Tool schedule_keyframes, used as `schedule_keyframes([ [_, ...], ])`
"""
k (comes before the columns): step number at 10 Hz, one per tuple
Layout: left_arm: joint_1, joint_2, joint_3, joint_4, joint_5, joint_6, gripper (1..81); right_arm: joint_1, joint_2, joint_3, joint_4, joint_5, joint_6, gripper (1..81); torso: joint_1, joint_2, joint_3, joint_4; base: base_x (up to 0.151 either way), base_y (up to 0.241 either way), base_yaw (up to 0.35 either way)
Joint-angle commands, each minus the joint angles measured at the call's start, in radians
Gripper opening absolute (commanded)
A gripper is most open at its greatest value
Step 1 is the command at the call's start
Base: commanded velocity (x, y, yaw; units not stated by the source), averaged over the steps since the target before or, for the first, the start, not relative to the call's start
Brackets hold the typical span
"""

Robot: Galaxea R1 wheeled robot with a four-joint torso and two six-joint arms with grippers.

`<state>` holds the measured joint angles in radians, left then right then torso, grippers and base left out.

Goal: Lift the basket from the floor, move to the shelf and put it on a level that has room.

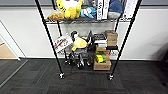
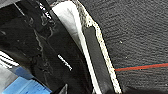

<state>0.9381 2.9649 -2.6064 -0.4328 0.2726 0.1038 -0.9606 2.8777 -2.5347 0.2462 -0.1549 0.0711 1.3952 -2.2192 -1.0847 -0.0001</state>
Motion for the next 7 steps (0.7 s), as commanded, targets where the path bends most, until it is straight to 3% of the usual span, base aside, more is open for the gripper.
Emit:
schedule_keyframes([
  [1,-0.089,0.005,0.009,-0.006,0.068,0.005,81.1,0.093,-0.009,-0.012,0.016,0.003,-0.002,81.1,0.000,0.000,0.000,0.000,0.000,0.000,0.000],
  [4,-0.089,0.002,0.009,-0.006,0.066,0.008,81.1,0.095,-0.009,-0.007,0.015,0.032,-0.002,81.1,0.000,0.000,0.000,0.000,0.000,0.000,0.000],
  [5,-0.087,0.004,0.009,-0.006,0.066,0.008,81.1,0.095,-0.009,-0.007,0.015,0.032,-0.004,1.0,0.000,0.000,0.000,0.000,0.000,0.000,0.000],
  [7,-0.089,0.004,0.011,-0.006,0.066,0.010,81.1,0.093,-0.009,-0.007,0.015,0.052,-0.002,1.0,0.000,0.000,0.000,0.000,0.000,0.000,0.000],
])
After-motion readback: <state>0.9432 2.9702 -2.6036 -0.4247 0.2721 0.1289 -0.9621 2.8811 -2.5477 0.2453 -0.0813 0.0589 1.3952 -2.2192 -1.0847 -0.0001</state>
